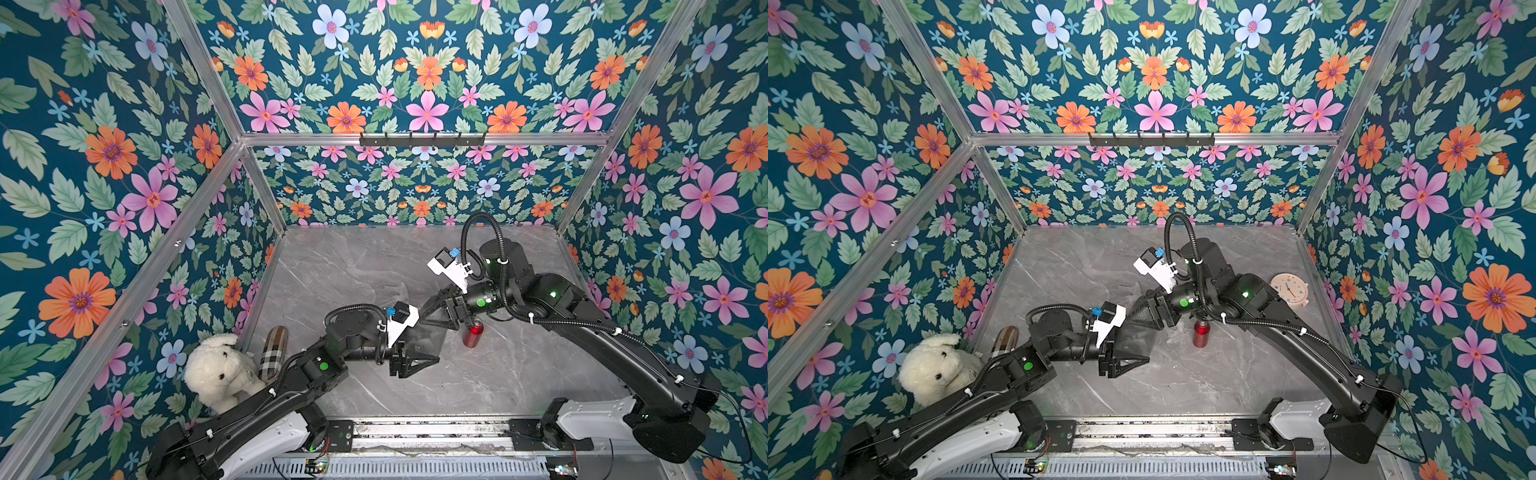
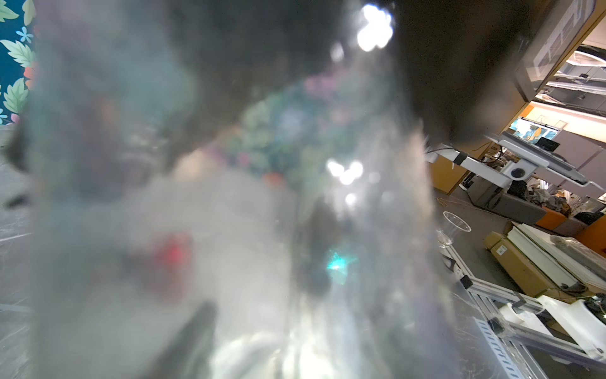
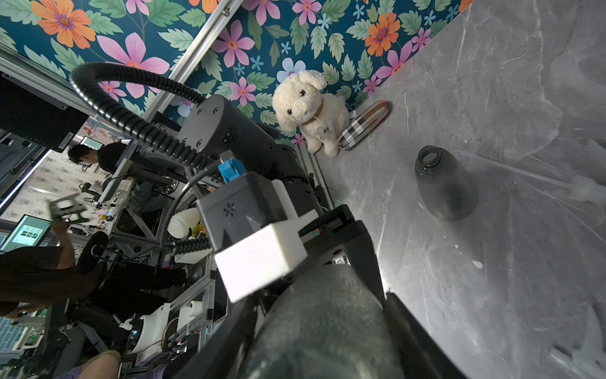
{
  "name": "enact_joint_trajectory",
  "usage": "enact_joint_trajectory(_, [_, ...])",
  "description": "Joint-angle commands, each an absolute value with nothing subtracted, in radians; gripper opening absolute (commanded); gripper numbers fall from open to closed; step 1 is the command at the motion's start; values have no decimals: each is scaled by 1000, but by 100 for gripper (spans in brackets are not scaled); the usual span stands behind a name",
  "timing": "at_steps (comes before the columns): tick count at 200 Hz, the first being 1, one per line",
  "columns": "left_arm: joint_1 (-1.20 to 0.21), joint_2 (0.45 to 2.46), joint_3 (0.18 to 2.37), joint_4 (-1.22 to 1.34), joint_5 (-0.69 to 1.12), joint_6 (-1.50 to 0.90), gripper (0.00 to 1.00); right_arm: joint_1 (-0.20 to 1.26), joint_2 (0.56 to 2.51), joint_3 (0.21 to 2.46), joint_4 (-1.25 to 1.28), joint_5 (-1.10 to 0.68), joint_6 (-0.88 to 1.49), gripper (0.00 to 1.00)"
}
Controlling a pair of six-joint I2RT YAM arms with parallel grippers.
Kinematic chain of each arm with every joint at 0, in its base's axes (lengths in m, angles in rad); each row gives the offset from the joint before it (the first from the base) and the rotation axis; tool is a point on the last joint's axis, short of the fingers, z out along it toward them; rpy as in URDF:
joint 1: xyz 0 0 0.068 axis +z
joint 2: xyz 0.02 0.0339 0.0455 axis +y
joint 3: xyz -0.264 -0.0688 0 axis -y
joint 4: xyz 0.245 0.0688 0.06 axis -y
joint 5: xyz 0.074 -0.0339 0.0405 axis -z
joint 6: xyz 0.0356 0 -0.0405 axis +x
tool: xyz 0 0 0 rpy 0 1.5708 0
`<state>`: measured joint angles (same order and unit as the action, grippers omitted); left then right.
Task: Attach spray nozzles to spray bottles
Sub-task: Pick up the spray bottle from the center of the board, then pick up the spray nozzle from the center of the board.
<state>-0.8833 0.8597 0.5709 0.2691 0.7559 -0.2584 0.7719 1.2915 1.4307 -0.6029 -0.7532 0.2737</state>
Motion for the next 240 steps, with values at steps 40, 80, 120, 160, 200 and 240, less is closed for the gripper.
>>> enact_joint_trajectory(40, [-884, 839, 578, 241, 715, -235, 61, 778, 1257, 1426, -542, -707, 276, 82])
enact_joint_trajectory(80, [-884, 801, 581, 216, 666, -225, 55, 741, 1135, 1421, -528, -522, 272, 88])
enact_joint_trajectory(120, [-885, 728, 604, 172, 571, -204, 43, 573, 1012, 1321, -426, -407, 380, 90])
enact_joint_trajectory(160, [-884, 637, 640, 128, 460, -180, 9, 476, 1119, 1238, -343, -431, 465, 89])
enact_joint_trajectory(200, [-884, 599, 649, 110, 435, -178, 0, 480, 1383, 1295, -376, -378, 456, 83])
enact_joint_trajectory(240, [-885, 591, 655, 93, 403, -173, 0, 575, 1593, 1387, -477, -245, 371, 82])
